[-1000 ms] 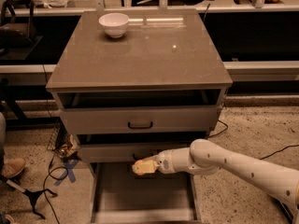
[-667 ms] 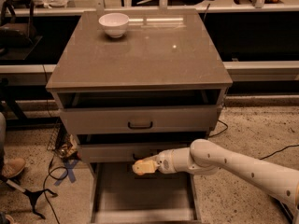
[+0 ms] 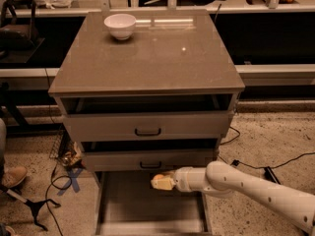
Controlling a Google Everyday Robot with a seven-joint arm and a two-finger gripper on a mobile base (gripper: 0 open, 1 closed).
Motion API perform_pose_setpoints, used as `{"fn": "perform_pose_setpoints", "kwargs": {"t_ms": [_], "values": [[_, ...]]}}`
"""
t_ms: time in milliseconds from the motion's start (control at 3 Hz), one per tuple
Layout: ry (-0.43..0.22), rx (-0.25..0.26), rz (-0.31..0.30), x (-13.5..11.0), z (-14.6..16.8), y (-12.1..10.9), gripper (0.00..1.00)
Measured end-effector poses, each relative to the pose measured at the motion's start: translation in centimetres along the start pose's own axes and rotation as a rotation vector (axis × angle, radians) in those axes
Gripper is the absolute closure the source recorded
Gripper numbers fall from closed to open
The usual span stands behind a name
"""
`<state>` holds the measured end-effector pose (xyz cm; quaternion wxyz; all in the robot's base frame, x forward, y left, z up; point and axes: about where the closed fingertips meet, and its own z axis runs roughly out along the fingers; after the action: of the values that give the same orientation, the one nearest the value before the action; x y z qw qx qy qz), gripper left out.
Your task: Place orange into bottom drawer
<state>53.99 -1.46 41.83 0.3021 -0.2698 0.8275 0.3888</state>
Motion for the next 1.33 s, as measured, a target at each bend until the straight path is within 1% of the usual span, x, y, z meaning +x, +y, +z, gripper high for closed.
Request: {"fn": "perform_pose_setpoints", "kwargs": {"t_ms": [333, 667, 1000, 1333], "values": [[-0.008, 0.029, -0.043, 2.5, 0.5, -3.1, 1.0], [0.017, 0.029, -0.054, 5.2, 2.0, -6.2, 1.0], [0.029, 0.021, -0.046, 7.5, 4.6, -10.0, 1.0], [0.029, 0.021, -0.046, 7.5, 4.6, -9.9, 1.0]]}}
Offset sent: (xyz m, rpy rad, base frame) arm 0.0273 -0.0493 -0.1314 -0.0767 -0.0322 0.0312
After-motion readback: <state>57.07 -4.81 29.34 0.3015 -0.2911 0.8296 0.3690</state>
